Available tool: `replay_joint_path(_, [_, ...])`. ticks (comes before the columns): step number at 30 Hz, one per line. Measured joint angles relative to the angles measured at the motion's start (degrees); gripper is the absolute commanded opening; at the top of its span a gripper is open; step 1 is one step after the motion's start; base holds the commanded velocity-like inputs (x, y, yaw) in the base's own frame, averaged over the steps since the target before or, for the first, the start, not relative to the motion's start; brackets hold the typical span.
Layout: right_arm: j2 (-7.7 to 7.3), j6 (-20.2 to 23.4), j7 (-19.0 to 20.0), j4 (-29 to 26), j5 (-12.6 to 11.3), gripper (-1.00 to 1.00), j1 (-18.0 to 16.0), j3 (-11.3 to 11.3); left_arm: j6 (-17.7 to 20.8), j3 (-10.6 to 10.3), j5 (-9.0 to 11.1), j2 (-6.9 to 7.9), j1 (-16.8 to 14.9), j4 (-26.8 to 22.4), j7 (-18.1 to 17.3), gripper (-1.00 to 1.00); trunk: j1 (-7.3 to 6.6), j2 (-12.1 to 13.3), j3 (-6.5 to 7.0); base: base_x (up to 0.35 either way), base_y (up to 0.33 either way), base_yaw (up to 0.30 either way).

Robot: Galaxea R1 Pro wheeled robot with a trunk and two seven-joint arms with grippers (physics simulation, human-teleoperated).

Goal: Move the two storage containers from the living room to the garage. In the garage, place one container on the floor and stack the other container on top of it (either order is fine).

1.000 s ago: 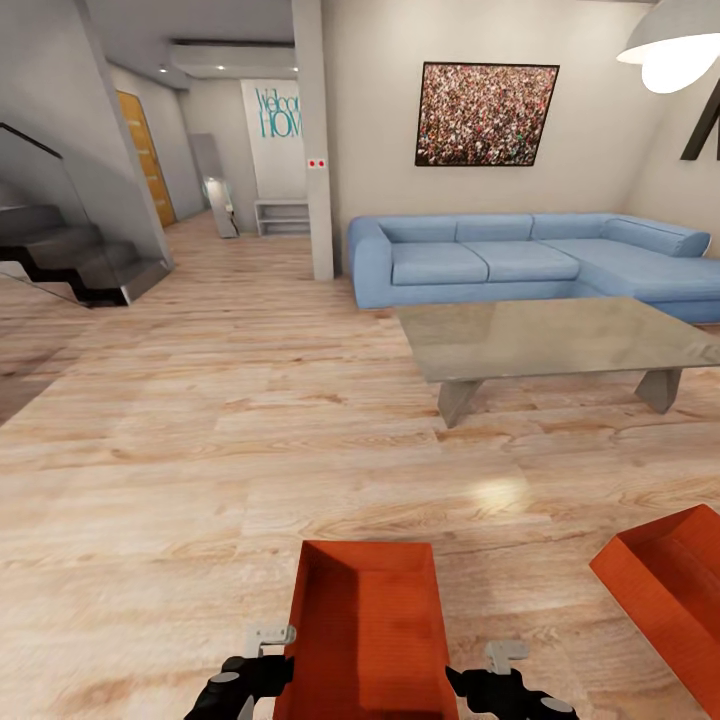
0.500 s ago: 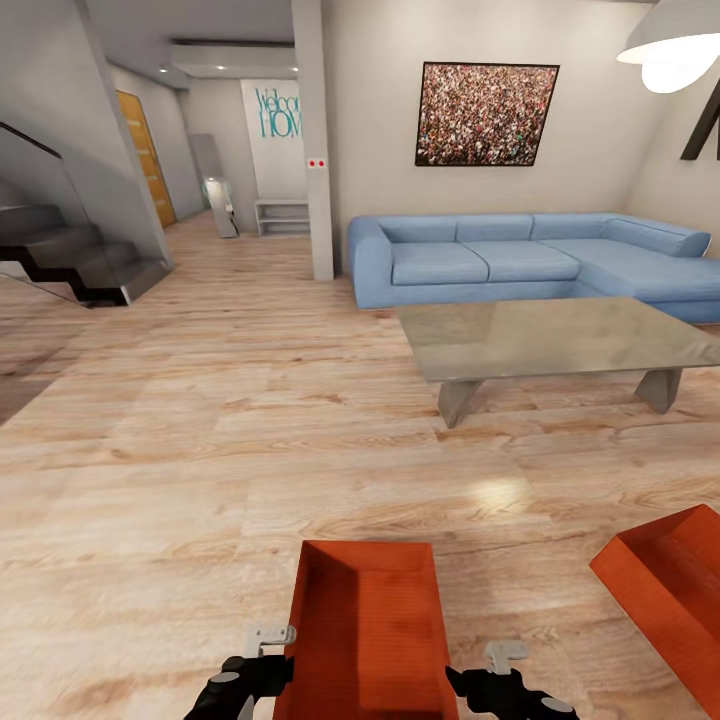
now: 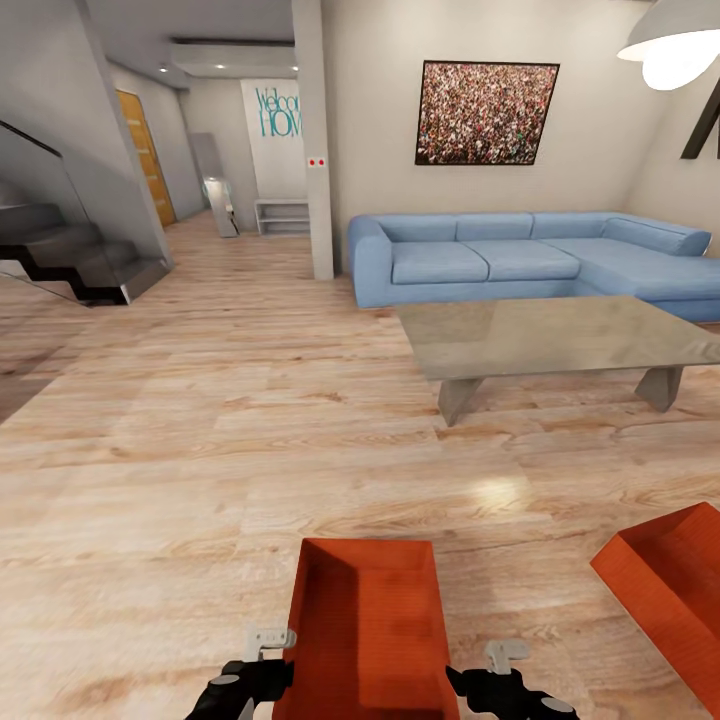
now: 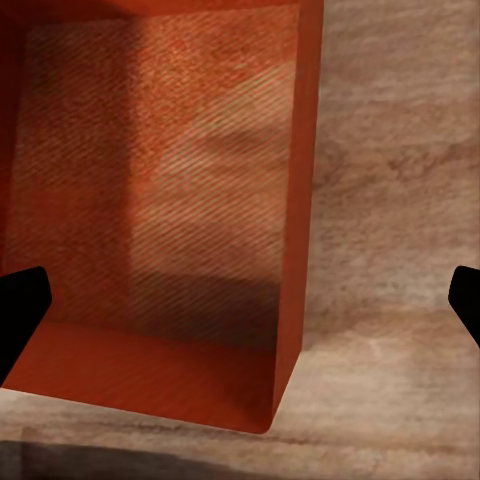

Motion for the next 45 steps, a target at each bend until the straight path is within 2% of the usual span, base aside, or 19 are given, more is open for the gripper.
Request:
replay_joint_path(10, [0.00,0.01,0.02,0.01,0.29,1.00,0.00,0.41,0.01,0.01,0.06,-0.02,0.00,0.64,-0.27,1.00,0.00,0.00,0.00,0.000,0.000,0.000])
replay_joint_path(19, [0.01,0.02,0.03,0.01,0.54,1.00,0.00,0.57,-0.15,-0.01,-0.02,-0.68,0.00,0.64,-0.04,1.00,0.00,0.00,0.00,0.000,0.000,0.000])
replay_joint_path(25, [0.01,0.02,0.13,0.01,0.34,1.00,0.00,0.61,-0.26,0.00,-0.08,-0.62,0.00,0.59,-0.02,1.00,1.31,-2.39,-1.07,0.000,0.000,0.000])
replay_joint_path(36, [0.01,0.02,0.21,0.01,0.32,1.00,0.00,0.65,-0.26,0.00,-0.08,-0.62,0.00,0.61,-0.01,1.00,1.32,-2.41,-1.08,0.000,0.000,0.000])
replay_joint_path(45, [0.01,0.02,0.21,0.01,0.32,1.00,0.00,0.65,-0.26,0.00,-0.07,-0.62,0.02,0.57,-0.04,1.00,3.29,-6.00,-2.69,0.000,0.000,0.000])
